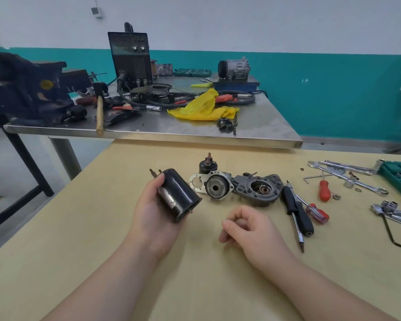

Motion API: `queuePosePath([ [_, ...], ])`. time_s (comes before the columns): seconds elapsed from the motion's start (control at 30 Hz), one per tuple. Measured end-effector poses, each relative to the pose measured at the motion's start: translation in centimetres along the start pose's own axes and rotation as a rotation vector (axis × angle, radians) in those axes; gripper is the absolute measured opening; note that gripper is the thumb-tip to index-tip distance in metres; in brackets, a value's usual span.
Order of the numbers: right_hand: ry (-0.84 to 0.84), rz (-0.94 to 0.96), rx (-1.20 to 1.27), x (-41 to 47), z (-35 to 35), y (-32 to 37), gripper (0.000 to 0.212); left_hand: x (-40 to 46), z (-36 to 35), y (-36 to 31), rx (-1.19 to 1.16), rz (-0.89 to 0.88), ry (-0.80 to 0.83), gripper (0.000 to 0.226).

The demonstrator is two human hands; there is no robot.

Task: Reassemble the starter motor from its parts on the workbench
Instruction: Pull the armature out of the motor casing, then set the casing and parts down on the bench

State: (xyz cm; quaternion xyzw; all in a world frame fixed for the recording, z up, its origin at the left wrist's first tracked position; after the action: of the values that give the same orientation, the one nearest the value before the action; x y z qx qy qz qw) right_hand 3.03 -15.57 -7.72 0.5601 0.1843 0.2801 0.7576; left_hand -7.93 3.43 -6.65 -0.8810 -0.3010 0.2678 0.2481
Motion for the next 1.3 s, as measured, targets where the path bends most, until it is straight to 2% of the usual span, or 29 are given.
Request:
queuePosePath([
  [0.07,0.053,0.015,0.005,0.1,0.0,-0.4,0.015,0.2,0.0,-0.4,0.171,-0.14,0.005,0.042],
  [0.17,0.072,0.017,0.073,0.4,0.1,-0.5,0.015,0.7,-0.2,-0.9,0.394,-0.36,-0.089,0.054],
  [0.3,0.065,-0.027,0.163,0.9,0.2,-0.7,0.014,1.9,-0.7,-2.2,0.618,-0.446,-0.209,0.054],
  [0.4,0.059,-0.059,0.213,1.2,0.3,-0.8,0.016,3.2,-1.3,-4.1,0.822,-0.488,-0.233,0.045],
  [0.57,0.091,-0.078,0.217,1.2,-0.1,-0.7,0.016,6.1,-3.3,-6.7,1.149,-0.479,-0.244,0.049],
  [0.87,0.118,-0.077,0.248,1.0,-0.1,-0.2,0.017,10.6,-4.9,-6.2,1.596,-0.373,-0.396,0.086],
  [1.1,0.128,-0.082,0.267,1.0,0.0,0.0,0.019,11.8,-5.7,-6.3,1.779,-0.263,-0.418,0.089],
  [1.3,0.134,-0.071,0.252,1.1,-0.1,-0.2,0.018,12.0,-6.9,-6.1,2.03,-0.285,-0.368,0.083],
])
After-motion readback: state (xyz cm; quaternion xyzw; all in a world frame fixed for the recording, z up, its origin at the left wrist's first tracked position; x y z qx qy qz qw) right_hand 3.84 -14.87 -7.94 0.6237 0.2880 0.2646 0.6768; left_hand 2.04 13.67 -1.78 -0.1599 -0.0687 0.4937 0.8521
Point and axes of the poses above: each hand's wrist, its own x-axis towards the middle knuckle, its own z-axis out of the back of the hand, y = z × x, the point moved 2 cm from there along x, towards the middle knuckle, and after that the axes turned 9 degrees about -y, right-handed, at the moved point
